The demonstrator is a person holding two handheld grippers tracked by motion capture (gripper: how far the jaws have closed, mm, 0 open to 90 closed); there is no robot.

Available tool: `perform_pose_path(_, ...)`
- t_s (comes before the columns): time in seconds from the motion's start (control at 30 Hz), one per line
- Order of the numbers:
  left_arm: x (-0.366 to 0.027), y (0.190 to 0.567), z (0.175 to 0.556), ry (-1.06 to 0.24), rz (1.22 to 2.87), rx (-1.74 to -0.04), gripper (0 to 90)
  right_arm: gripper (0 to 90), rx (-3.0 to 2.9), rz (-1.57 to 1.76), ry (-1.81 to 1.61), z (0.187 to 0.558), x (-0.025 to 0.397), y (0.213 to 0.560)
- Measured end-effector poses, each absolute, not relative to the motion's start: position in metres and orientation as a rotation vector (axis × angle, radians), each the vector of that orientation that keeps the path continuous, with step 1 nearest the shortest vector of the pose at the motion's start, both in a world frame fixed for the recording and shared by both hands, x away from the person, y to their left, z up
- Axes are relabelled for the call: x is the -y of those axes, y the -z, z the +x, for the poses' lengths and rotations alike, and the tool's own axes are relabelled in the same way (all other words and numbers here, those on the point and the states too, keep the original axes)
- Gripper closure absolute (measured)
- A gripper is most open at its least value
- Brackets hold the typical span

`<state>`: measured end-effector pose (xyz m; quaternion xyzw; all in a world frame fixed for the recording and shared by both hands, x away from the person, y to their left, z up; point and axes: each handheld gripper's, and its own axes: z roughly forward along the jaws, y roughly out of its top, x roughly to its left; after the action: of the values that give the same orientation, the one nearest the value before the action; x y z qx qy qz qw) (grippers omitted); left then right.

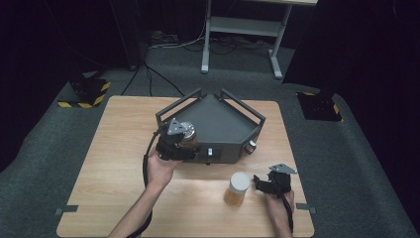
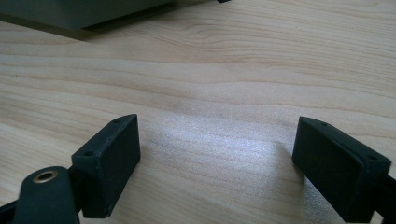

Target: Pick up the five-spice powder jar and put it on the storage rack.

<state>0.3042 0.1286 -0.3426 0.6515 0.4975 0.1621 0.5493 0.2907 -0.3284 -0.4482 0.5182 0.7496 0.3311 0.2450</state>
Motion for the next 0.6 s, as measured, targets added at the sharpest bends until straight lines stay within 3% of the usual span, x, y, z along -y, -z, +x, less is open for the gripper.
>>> perform_pose_path(0.6,-0.109,0.33,0.338,-0.49,1.523,-1.252,30.9,15.3,-2.046,1.414,-0.904,0.291,0.328,0.448)
